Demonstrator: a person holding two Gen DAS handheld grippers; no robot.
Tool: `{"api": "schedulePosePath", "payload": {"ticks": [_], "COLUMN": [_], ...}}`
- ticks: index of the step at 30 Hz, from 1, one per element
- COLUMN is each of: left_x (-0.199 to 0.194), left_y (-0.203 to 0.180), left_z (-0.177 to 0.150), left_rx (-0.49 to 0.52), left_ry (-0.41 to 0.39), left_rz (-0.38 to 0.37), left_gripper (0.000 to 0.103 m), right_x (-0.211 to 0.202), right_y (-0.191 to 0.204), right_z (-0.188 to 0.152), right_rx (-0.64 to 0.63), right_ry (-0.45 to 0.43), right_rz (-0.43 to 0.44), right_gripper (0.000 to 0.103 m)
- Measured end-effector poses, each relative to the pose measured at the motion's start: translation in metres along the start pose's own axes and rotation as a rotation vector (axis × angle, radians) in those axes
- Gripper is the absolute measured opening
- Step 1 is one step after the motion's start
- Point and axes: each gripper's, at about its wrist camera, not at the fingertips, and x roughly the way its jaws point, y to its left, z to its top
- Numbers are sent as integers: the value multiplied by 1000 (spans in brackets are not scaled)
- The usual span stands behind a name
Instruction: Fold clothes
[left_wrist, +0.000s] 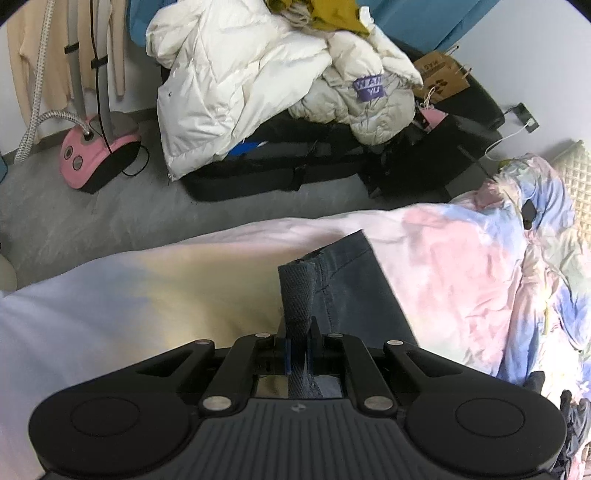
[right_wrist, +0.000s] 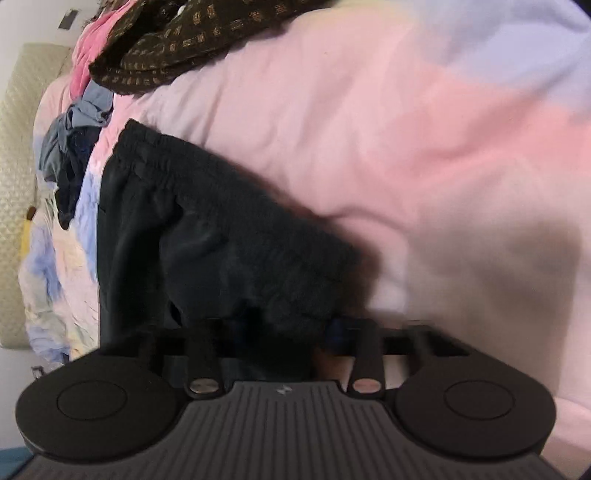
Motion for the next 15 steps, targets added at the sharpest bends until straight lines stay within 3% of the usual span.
{"api": "schedulePosePath", "payload": {"ticks": [7, 10, 15], "left_x": [-33, -44, -45], "left_y": [-10, 0, 30], "left_z": [-11, -13, -27], "left_rx": [-5, -7, 7], "left_ry": [-16, -5, 40], "left_rz": [-66, -75, -58], "left_gripper": [6, 6, 6], "right_x": [-55, -82, -112], "right_y": [23, 37, 42], "right_z": [31, 46, 67], "right_rx": [-50, -125, -228], "right_ry": [-37, -52, -113], "right_rz": [174, 204, 182], "right_gripper": [17, 17, 16]}}
